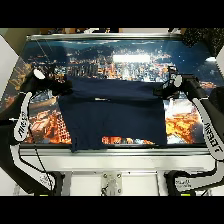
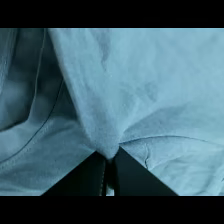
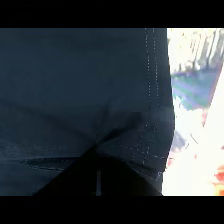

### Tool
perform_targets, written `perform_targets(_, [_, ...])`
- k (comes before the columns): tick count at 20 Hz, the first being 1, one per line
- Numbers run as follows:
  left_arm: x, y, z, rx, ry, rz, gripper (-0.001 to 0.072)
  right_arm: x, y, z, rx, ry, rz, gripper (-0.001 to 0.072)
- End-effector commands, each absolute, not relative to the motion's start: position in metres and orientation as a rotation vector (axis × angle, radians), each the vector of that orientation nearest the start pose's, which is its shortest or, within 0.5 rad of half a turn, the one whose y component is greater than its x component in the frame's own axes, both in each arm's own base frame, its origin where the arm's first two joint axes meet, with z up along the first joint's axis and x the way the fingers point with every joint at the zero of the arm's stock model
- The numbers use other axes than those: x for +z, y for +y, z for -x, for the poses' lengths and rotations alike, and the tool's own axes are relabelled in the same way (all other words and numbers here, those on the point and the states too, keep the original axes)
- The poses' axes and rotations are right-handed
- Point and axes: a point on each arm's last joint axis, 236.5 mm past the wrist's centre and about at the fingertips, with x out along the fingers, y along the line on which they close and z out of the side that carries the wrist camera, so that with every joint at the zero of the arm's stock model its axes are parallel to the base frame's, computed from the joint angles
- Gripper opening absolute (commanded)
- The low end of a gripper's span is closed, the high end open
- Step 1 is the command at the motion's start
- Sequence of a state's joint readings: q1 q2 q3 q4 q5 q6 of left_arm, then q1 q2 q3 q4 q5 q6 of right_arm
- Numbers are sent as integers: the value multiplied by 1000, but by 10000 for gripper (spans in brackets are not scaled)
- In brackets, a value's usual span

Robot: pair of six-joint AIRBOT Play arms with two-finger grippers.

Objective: Fold the clothes and pants, and hang the long-sleeved shirts on hangers.

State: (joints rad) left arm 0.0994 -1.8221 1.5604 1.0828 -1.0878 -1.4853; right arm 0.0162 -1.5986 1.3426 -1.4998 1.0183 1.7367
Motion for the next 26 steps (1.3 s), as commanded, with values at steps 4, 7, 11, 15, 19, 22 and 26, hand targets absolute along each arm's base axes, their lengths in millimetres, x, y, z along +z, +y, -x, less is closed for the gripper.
perform_targets(4, [-21,-46,-516,-203,1222,467,567,-25,40,-441,-2,1297,-261,534])
perform_targets(7, [43,-13,-517,-145,1086,373,567,32,26,-424,27,1216,-209,535])
perform_targets(11, [39,12,-445,-31,1150,329,567,30,-10,-331,-105,1313,-304,535])
perform_targets(15, [-6,-2,-363,-22,1284,360,567,-36,-16,-227,-416,1403,-644,535])
perform_targets(19, [-27,-7,-320,-5,1298,370,567,-78,13,-189,-554,1330,-962,535])
perform_targets(22, [-28,-8,-309,6,1248,367,567,-85,28,-196,-548,1242,-1126,534])
perform_targets(26, [-27,-8,-299,11,1210,365,567,-96,32,-199,-548,1241,-1131,534])
